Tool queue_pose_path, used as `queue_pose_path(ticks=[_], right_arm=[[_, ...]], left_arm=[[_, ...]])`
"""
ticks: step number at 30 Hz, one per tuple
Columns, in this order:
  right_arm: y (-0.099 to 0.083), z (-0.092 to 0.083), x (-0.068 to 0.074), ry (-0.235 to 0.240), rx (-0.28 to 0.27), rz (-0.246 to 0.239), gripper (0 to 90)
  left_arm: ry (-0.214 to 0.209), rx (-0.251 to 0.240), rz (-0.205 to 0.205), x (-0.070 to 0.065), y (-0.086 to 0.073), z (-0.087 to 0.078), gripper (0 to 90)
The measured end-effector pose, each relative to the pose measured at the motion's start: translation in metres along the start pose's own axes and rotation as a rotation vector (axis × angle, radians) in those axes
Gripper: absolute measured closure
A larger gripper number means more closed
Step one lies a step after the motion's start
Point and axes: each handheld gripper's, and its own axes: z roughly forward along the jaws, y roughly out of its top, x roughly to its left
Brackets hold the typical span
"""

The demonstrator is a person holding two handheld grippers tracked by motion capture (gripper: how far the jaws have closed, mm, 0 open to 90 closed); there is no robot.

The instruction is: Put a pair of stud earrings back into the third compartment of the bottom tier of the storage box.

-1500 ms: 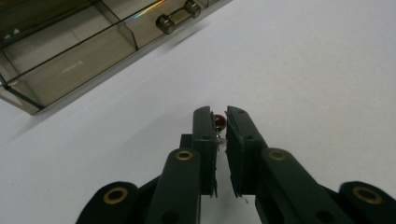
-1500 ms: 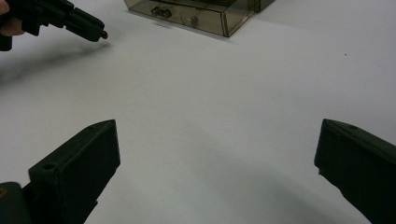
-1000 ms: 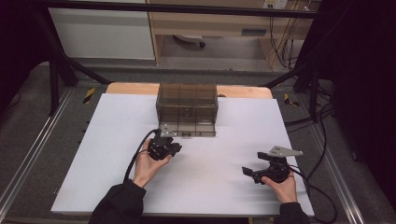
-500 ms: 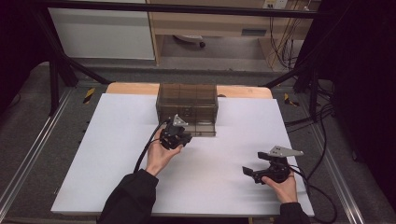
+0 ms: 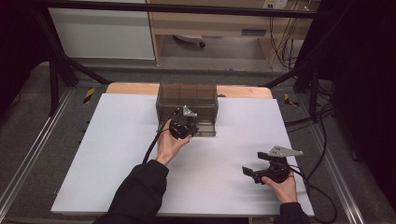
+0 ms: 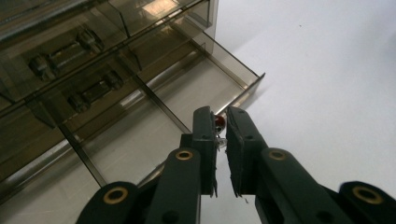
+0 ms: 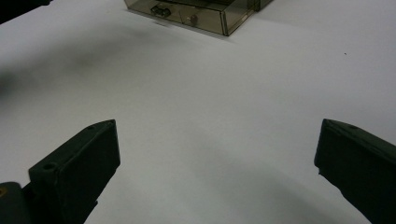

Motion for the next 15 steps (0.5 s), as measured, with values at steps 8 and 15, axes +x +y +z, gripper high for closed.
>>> queue_pose_path(ticks=[8, 15], right_arm=[[0.000, -0.001, 0.000, 0.000, -0.004, -0.002, 0.8], [0.000, 0.000, 0.000, 0.001, -0.003, -0.001, 0.8]], left_arm=[[0.012, -0.003, 0.006, 0.002, 0.010, 0.012, 82.0], [0.024, -0.003, -0.001, 0.004, 0.014, 0.028, 82.0]])
